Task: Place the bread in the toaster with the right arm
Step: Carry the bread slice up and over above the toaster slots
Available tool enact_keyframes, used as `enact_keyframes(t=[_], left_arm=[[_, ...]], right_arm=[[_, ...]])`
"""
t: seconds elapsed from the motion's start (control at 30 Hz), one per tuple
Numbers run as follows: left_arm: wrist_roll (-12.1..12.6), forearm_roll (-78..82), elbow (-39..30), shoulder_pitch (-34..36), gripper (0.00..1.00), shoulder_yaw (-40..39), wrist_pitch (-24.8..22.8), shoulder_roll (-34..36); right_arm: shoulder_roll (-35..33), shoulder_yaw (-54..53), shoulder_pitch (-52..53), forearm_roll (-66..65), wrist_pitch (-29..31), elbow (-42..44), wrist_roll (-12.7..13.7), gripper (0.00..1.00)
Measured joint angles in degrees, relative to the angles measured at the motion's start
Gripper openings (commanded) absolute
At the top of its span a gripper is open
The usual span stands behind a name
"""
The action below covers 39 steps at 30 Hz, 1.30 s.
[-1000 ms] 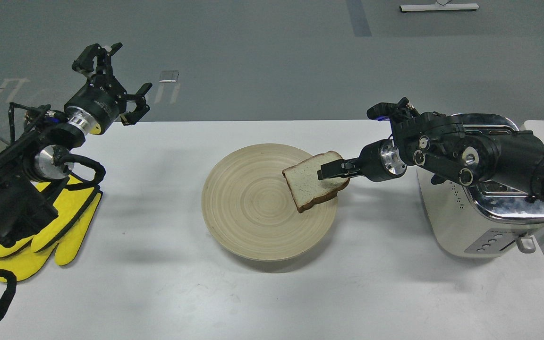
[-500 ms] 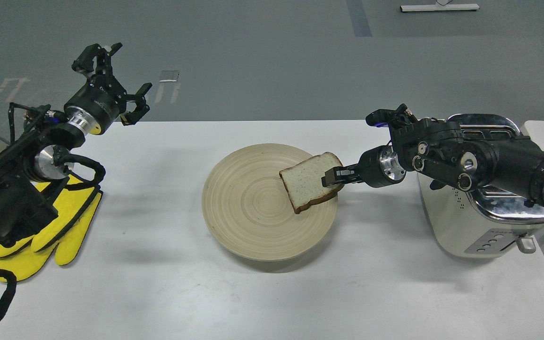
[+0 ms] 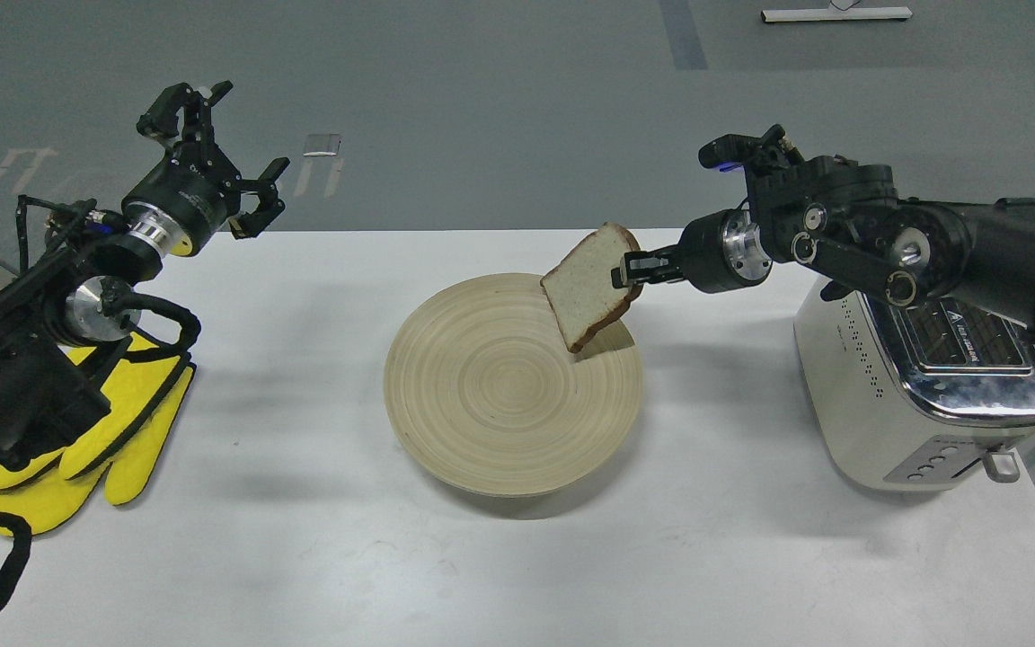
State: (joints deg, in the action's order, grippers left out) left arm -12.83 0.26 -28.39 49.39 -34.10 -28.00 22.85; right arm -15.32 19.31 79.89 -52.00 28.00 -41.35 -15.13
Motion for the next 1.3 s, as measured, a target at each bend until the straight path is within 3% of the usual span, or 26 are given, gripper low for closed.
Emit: enact_keyframes(t=[0.23, 0.47, 0.7, 0.93, 1.1, 1.3], left_arm=[[0.00, 0.00, 0.00, -0.01, 1.00, 0.00, -0.01, 0.00], [0.00, 0.00, -0.01, -0.01, 1.00, 0.00, -0.01, 0.00], [0.00, 0.00, 0.02, -0.01, 1.00, 0.00, 0.00, 0.02], [0.00, 0.00, 0.00, -0.01, 1.00, 0.00, 0.00, 0.00], [0.00, 0.00, 0.00, -0.01, 1.00, 0.00, 0.00, 0.00], [0.00, 0.00, 0.00, -0.01, 1.00, 0.00, 0.00, 0.00]], right_arm=[[-9.85, -0.09, 10.19, -0.05, 0.00, -9.75, 1.88, 0.00], [-30.08, 1.58, 20.43, -3.96, 0.00, -26.20, 6.71, 0.00], [-52.89, 2.00, 28.18, -17.56, 0.00, -40.34, 6.95, 0.00], [-70.92, 1.62, 30.19, -24.25, 0.00, -50.08, 6.77, 0.00], [-76.47, 2.14, 28.29, -26.54, 0.00, -54.03, 6.91, 0.00], [-77.47, 2.19, 23.14, -26.71, 0.00, -56.12, 7.08, 0.00]])
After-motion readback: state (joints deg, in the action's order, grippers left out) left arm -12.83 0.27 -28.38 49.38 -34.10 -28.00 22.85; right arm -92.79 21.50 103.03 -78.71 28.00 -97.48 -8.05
